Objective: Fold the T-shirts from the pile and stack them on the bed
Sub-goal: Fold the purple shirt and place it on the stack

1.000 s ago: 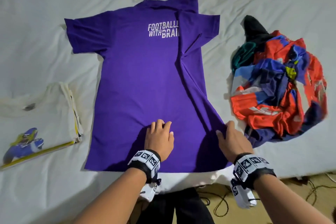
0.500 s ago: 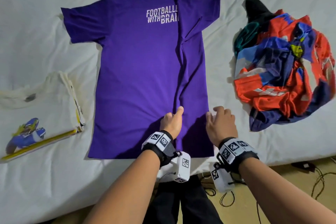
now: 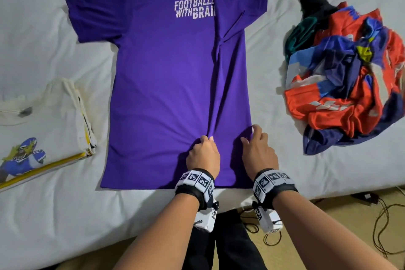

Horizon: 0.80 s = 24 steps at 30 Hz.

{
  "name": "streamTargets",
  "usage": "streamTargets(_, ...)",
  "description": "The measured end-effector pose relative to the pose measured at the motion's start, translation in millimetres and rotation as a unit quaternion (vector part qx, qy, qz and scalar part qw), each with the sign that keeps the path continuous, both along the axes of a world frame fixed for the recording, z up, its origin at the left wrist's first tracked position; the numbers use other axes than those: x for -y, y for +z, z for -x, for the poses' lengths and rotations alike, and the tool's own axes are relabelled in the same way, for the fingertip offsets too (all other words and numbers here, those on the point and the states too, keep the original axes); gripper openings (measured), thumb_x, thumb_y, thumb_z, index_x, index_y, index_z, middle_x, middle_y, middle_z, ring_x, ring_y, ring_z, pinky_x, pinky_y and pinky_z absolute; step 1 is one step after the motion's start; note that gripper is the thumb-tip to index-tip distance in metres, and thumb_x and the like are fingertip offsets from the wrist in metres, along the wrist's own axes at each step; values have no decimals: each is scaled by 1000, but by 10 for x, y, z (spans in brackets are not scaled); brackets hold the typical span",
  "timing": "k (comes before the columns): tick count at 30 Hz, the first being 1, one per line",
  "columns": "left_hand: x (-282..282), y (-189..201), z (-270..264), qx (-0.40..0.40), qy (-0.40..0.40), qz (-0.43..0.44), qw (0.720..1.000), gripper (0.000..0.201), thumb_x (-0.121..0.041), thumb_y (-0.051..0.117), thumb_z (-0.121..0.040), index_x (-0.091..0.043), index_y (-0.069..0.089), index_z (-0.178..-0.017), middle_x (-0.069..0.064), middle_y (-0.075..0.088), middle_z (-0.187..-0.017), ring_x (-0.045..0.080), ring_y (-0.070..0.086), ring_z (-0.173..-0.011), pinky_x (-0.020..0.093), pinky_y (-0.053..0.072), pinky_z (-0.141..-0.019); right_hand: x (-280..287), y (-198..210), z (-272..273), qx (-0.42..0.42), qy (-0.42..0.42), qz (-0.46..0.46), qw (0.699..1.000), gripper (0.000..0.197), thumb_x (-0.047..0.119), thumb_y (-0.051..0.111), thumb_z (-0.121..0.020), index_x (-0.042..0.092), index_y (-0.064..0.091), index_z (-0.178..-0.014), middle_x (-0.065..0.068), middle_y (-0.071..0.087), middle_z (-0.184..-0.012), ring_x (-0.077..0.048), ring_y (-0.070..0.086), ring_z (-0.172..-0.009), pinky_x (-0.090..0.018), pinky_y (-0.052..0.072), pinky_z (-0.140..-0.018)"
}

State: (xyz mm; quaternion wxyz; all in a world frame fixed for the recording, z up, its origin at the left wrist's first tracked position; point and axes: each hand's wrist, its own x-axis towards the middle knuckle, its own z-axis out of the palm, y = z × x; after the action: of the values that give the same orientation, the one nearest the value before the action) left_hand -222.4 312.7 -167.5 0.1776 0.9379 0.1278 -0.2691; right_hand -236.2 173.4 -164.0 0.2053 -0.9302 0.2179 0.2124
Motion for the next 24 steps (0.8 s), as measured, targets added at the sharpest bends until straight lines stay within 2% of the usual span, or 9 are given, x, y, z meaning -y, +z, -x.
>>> streamTargets(4,-143,154,-166,-56,-40,-48,996,41,-37,34,-106,-12,63,-118,14,69,-120,38,64,-111,40,46,-86,40,104,-39,-33,65,58,996,59,33,45,-100,20,19,-151,-13,43,-127,-43,64,-92,-42,40,-65)
streamTargets(5,-181,195,-248,-49,-44,-55,996,40,-38,35,-105,-12,63,-119,14,68,-121,38,63,-112,41,46,-88,67,122,-70,-31,89,84,992,67,32,49,-94,19,18,-153,-13,42,-131,-41,60,-99,-43,42,-69)
streamTargets(7,-210,227,-460,5,-37,-55,998,40,-39,36,-106,-11,61,-119,16,68,-120,40,62,-113,43,46,-89,111,152,-202,-6,150,121,981,78,33,52,-87,13,19,-156,-16,34,-149,-40,47,-124,-50,44,-88)
streamTargets(9,-130,188,-720,55,-24,-35,998,43,-43,34,-106,-11,59,-121,16,67,-122,41,58,-118,47,45,-92,126,114,-391,21,211,113,971,79,37,44,-96,8,8,-161,-18,7,-167,-38,15,-152,-54,26,-115)
streamTargets(11,19,65,-995,65,-27,-15,997,49,-49,32,-106,-11,58,-124,15,63,-128,39,52,-124,51,41,-98,107,-2,-610,27,265,90,960,76,45,29,-104,9,-6,-161,-12,-19,-167,-30,-16,-155,-48,3,-125)
streamTargets(12,98,-1,-1109,63,-38,-15,997,51,-52,32,-105,-12,58,-125,14,61,-130,38,50,-126,52,39,-100,92,-79,-715,31,282,82,955,75,48,22,-104,9,-9,-160,-11,-24,-166,-28,-23,-153,-46,-3,-125)
streamTargets(16,266,-265,-1364,94,-76,-67,990,40,-46,39,-106,-17,61,-123,12,55,-129,33,44,-123,51,35,-99,95,-426,-897,35,289,85,953,88,63,-6,-92,8,-7,-161,-10,-19,-167,-25,-20,-154,-44,-6,-125)
streamTargets(22,51,-414,-1381,141,8,-115,983,23,-32,52,-98,-18,61,-114,13,52,-123,35,44,-118,51,35,-92,233,-602,-792,47,283,83,954,88,69,7,-97,11,-5,-162,-6,-17,-168,-23,-17,-155,-46,-6,-126)
streamTargets(24,65,-419,-1376,178,-16,-121,976,28,-25,57,-93,-18,53,-120,17,48,-136,39,42,-127,54,36,-95,235,-563,-801,38,285,85,954,91,71,7,-96,8,2,-162,-8,-11,-169,-24,-17,-155,-47,-9,-125)
